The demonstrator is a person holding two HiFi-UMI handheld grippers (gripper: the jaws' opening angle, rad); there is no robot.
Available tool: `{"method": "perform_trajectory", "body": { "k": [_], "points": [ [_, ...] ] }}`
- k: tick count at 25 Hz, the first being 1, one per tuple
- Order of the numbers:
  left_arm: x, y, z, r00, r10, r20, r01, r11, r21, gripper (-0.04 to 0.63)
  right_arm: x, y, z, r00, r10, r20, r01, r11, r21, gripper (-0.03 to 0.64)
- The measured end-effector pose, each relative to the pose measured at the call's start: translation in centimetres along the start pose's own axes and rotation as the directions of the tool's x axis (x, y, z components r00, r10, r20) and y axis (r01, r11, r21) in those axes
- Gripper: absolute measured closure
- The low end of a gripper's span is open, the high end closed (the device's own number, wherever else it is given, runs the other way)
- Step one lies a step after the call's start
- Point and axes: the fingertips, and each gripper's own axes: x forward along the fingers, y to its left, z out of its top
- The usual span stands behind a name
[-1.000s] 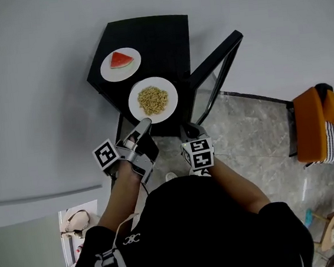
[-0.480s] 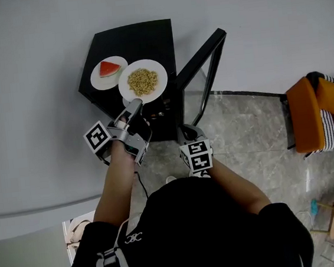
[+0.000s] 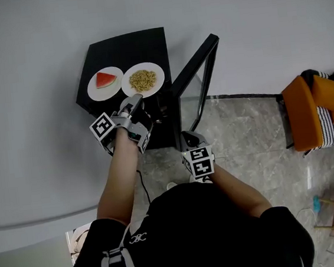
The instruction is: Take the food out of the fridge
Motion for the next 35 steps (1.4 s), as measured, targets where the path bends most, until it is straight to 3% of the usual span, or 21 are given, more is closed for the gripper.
{"method": "perform_trajectory", "body": {
  "k": [9,13,17,22,25,27,29,33,35],
  "points": [
    [0.6,0.1,0.5,1.000,-0.023,0.016,0.023,1.000,-0.018,0.576,-0.9,-0.4,-0.6,1.000,-0.023,0.005,0.023,1.000,0.017,0.623],
    [0.8,-0.3,0.8,0.997,-0.068,0.047,0.069,0.998,-0.002,0.557,-0.7,-0.5,-0.8,1.000,-0.018,0.001,0.018,0.999,0.026,0.623],
    [0.6,-0.1,0.9,0.994,-0.093,0.049,0.093,0.996,0.016,0.485,-0.4,-0.5,-1.0,1.000,-0.011,-0.010,0.011,1.000,0.025,0.623],
    [-0.3,-0.9,0.7,0.991,-0.126,0.043,0.122,0.989,0.084,0.445,0.2,-0.3,-1.2,1.000,0.010,-0.017,-0.009,1.000,0.020,0.623],
    [-1.7,-1.1,0.1,0.994,-0.104,0.028,0.096,0.975,0.198,0.481,0.3,0.1,-1.3,0.999,0.024,-0.021,-0.024,1.000,0.014,0.623],
    [-3.0,-0.5,-0.1,0.998,-0.049,0.038,0.035,0.948,0.318,0.570,0.3,0.4,-1.2,0.999,0.034,-0.019,-0.034,0.999,0.009,0.623],
    [-4.1,0.5,-0.1,0.999,0.013,0.052,-0.035,0.895,0.444,0.595,0.5,0.7,-0.8,0.999,0.041,-0.011,-0.041,0.999,0.002,0.623],
    [-6.0,2.3,-0.6,0.992,0.101,0.080,-0.129,0.751,0.647,0.597,0.5,1.3,0.2,0.998,0.064,0.011,-0.064,0.998,-0.005,0.623],
    [-6.7,2.7,-1.0,0.985,0.136,0.104,-0.168,0.656,0.736,0.597,0.5,1.7,0.7,0.997,0.075,0.019,-0.075,0.997,-0.006,0.623]
  ]
}}
